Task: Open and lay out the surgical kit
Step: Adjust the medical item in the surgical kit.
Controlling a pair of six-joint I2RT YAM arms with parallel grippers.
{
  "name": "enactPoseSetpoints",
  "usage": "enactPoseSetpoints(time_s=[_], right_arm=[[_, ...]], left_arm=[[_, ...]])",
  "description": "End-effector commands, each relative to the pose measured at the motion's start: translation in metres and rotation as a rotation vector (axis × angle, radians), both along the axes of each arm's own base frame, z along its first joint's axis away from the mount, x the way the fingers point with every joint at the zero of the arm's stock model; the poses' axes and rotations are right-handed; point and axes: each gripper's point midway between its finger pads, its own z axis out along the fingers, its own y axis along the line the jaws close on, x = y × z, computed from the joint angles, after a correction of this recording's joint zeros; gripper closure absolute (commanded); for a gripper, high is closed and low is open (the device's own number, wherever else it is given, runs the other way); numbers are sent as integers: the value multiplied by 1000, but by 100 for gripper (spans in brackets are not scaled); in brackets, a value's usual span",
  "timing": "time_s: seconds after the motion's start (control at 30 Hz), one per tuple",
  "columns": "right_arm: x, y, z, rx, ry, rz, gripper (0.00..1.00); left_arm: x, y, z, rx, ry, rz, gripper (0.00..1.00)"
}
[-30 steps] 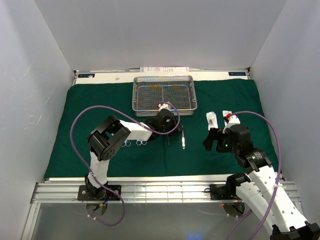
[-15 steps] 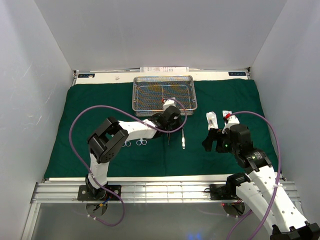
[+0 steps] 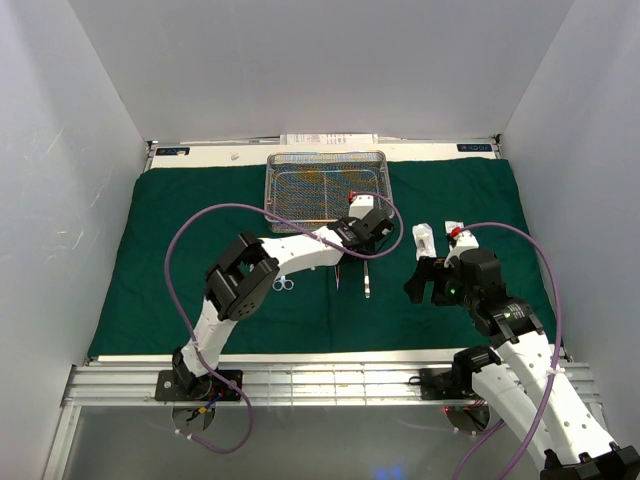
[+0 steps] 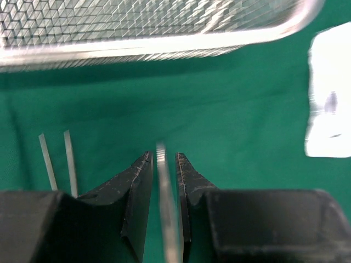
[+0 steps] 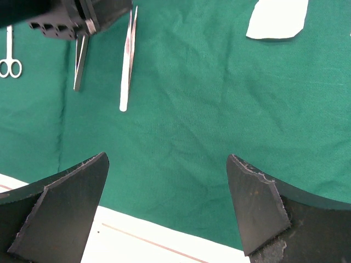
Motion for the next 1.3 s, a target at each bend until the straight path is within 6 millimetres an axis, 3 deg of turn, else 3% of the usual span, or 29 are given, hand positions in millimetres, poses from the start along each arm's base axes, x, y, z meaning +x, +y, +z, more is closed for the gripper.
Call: enactPoseSetpoints(time_s=[0.0,0.27,0.67,1.27], right_arm=[[6,5,11,12,-48,27,7],[5,6,9,12,-44,29,7],[5,7,8,13,-40,35,7],[6,7,7,10,-37,38,7]], left_arm=[[-3,16,3,82,20,28,66],[-6,7,-6,79,55,5,66],[0,0,23,35,12,24,66],[-5,-9,-10,73,79,-5,68]])
